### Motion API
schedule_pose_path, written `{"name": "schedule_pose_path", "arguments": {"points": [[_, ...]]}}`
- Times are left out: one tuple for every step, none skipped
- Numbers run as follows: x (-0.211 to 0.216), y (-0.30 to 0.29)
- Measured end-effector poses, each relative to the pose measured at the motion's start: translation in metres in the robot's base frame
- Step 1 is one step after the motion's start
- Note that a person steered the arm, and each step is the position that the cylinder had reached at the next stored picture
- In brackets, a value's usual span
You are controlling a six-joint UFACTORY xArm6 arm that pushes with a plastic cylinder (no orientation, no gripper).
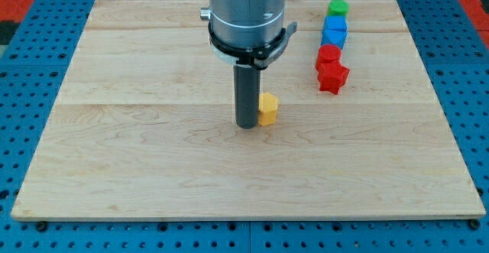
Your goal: Place yellow hexagon at the bottom of red star
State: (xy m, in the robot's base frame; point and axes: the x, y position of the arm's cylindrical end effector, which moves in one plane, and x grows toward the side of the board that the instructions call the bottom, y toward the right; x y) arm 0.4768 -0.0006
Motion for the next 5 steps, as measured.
{"name": "schedule_pose_path", "arguments": {"points": [[-0.018,0.000],[-0.026,0.000],[-0.029,0.006],[-0.029,0.034],[-0.029,0.062]]}}
